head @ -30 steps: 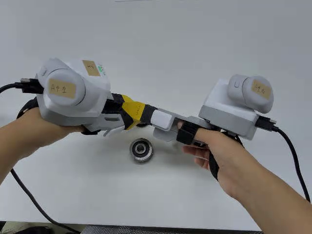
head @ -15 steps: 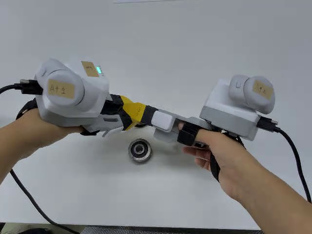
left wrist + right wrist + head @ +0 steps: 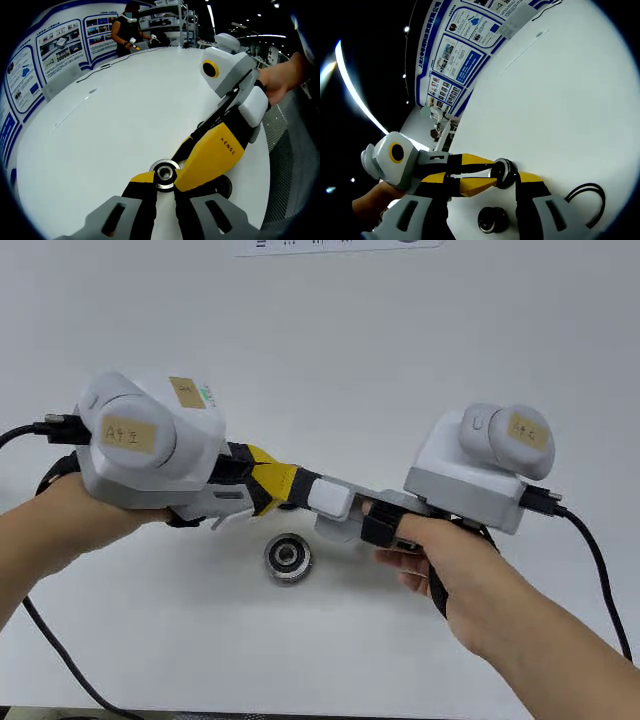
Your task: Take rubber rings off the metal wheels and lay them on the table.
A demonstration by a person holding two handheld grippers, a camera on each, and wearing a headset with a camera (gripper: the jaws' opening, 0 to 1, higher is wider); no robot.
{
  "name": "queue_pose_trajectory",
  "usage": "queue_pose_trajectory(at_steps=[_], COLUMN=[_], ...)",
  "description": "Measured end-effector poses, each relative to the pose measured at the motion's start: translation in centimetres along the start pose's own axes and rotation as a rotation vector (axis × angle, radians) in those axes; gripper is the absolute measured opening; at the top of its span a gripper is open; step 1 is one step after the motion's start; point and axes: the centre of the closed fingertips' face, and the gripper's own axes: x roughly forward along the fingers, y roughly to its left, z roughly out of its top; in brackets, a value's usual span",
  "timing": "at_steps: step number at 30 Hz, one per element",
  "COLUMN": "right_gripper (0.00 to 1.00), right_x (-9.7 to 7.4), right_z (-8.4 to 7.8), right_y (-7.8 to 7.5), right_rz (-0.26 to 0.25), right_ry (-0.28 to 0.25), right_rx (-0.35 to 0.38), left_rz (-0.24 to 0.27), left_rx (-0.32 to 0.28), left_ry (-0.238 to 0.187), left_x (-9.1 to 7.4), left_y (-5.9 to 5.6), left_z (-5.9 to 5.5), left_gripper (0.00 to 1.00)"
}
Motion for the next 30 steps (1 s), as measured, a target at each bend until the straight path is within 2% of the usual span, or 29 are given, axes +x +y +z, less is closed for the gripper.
queue_pose_trajectory(at_steps=[2,4,5,13,24,30], right_gripper=[0.56,0.52,0.52,0.55,0.54,0.43], right_x=[-0.12,-0.27,-0.33,-0.40,-0.49,-0.57], right_z=[0.13,0.15,0.25,0.26,0.25,0.61], right_y=[-0.17,-0.02,-0.21,0.06,0.12,-0.54], right_rz=[0.000,0.015,0.001,0.011,0.008,-0.004], right_ry=[-0.001,0.006,0.000,-0.007,-0.008,-0.016], right_rx=[-0.001,0.007,0.006,-0.001,-0.009,-0.002], left_rz=[0.000,0.000,-0.001,0.001,0.001,0.002], left_rx=[0.001,-0.001,-0.003,-0.001,-0.001,-0.002], left_ry=[0.001,-0.001,-0.002,0.001,0.000,-0.001], left_x=[0.00,0.00,0.00,0.02,0.06,0.04], left_y=[0.01,0.02,0.03,0.02,0.00,0.00], left_z=[0.00,0.00,0.00,0.00,0.01,0.03], left_gripper=[0.12,0.12,0.12,0.12,0.12,0.12])
